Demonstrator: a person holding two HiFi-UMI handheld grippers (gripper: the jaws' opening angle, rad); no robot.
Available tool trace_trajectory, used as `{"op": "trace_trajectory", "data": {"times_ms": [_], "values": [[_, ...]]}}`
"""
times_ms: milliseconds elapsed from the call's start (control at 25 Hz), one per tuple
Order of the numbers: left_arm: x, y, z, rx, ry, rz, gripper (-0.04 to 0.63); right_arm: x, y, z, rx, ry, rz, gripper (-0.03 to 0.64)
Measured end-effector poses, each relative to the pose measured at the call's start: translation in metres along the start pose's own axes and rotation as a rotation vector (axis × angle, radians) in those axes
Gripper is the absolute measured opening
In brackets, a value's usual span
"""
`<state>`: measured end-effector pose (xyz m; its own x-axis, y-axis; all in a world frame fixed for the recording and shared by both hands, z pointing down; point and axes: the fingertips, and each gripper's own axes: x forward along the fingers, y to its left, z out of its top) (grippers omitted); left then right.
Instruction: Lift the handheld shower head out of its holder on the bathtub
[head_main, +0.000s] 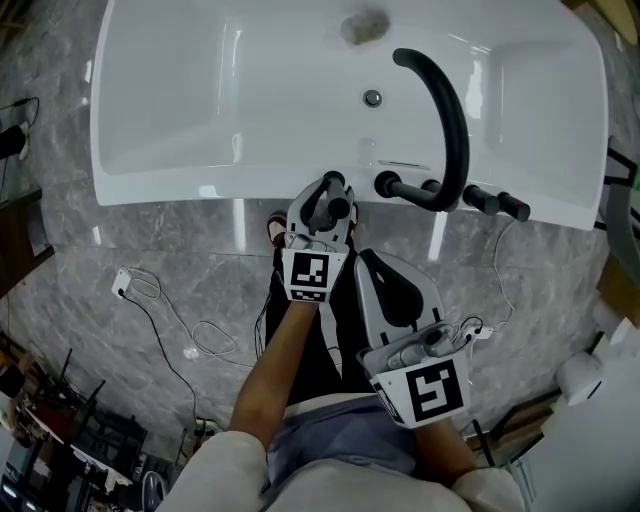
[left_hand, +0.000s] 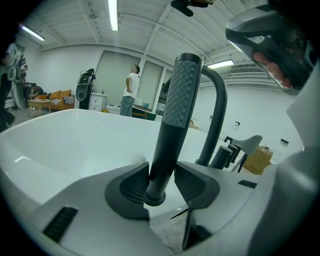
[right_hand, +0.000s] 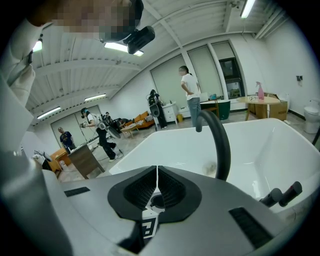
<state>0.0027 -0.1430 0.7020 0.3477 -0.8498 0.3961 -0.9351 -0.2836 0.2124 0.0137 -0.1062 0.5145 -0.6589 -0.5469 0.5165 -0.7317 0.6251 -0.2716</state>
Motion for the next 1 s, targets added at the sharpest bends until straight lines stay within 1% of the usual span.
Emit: {"op": "trace_trajectory", "data": {"times_ms": [200, 560, 680, 880, 1000], "values": [[0.0084, 0.0024, -0.0077, -0.024, 0.001, 0.023, 0.143, 0.0002, -0.0031, -0.0063, -0.001, 0.009, 0.003, 0.02], [0.0085, 0.0042, -0.0069, 0.015, 0.018, 0.033, 0.143, -0.0001, -0.0049, -0.0089, 0.006, 0.011, -0.002, 0.02], [0.0079, 0.0043, -0.0076, 0.013, 0.026, 0.038, 0.143, -0.0005, -0.0042, -0.0091, 0.006, 0.009, 0.001, 0.02], [0.0057, 0.0076, -0.008, -0.012, 0.042, 0.047, 0.143, -0.0001, -0.0056, -0.0089, 0.012, 0.012, -0.004, 0.02], [0.004, 0.0087, -0.0061, -0.004, 0.049, 0.043, 0.143, 0.0002, -0.0064, -0.0079, 0.015, 0.01, -0.006, 0.02]]}}
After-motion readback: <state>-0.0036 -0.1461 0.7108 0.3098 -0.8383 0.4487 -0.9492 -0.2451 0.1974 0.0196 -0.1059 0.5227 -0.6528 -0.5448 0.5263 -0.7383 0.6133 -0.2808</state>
